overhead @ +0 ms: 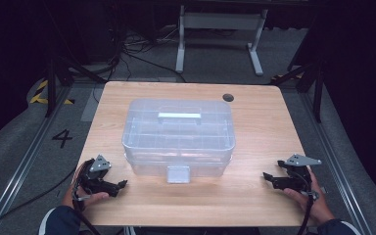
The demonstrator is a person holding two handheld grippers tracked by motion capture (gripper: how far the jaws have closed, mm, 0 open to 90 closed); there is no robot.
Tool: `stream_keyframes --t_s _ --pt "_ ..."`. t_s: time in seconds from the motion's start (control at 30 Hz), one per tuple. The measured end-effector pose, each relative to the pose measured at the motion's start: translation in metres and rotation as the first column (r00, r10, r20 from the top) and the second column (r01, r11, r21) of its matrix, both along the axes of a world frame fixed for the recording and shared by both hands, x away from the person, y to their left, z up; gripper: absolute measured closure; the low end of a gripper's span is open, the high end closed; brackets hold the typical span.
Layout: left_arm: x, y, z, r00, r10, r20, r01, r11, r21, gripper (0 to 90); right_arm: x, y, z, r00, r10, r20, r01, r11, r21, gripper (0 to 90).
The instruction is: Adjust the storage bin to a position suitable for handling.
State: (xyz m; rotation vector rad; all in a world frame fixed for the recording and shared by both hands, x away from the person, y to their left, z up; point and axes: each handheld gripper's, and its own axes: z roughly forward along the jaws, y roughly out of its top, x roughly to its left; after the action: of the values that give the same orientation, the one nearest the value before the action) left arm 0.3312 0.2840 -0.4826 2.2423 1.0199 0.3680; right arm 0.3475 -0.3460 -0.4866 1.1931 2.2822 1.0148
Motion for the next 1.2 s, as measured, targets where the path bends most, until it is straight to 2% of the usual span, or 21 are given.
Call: stream_keyframes --t_s 0.43,0.63,0.73,0.77,0.8,0.9,1.03,1.2 --pt "0.0 0.0 0.0 1.0 0.0 0.001 0.0 1.0 0.001 1.1 0.002 -0.001 0.002 0.9995 0.028 -0.016 -0.028 1.0 -0.01 18.7" --pt "0.0 0.0 0.0 1.0 -0.001 0.003 0.001 1.0 0.003 1.1 0.002 0.002 0.004 0.9981 0.058 -0.022 -0.058 0.998 0.005 26.1" --pt "0.0 0.0 0.0 1.0 0.0 0.005 0.0 1.0 0.0 1.1 0.003 0.007 0.008 0.9975 0.071 -0.007 -0.071 0.997 0.003 26.6" --pt "0.002 0.0 0.001 1.0 -0.006 0.001 0.006 0.9999 0.009 1.1 0.003 0.01 0.014 0.9963 0.085 0.014 -0.085 0.996 0.015 27.4" --pt "0.001 -0.001 0.0 1.0 0.006 -0.005 -0.006 1.0 -0.003 1.1 0.003 0.011 0.015 0.9959 0.089 0.019 -0.089 0.996 0.016 27.8" --pt "0.002 -0.001 0.0 1.0 0.006 -0.007 -0.006 1.0 -0.001 1.1 0.002 0.013 0.021 0.9941 0.103 0.034 -0.104 0.994 0.029 29.5" --pt "0.001 -0.001 0.0 0.9999 0.012 -0.003 -0.012 0.9999 0.0 1.4 0.0 0.014 0.029 0.9918 0.11 0.066 -0.113 0.992 0.053 29.9" --pt "0.001 -0.001 0.0 0.9998 0.016 -0.006 -0.016 0.9999 -0.003 1.4 -0.001 0.014 0.041 0.9885 0.113 0.101 -0.119 0.991 0.053 30.0"
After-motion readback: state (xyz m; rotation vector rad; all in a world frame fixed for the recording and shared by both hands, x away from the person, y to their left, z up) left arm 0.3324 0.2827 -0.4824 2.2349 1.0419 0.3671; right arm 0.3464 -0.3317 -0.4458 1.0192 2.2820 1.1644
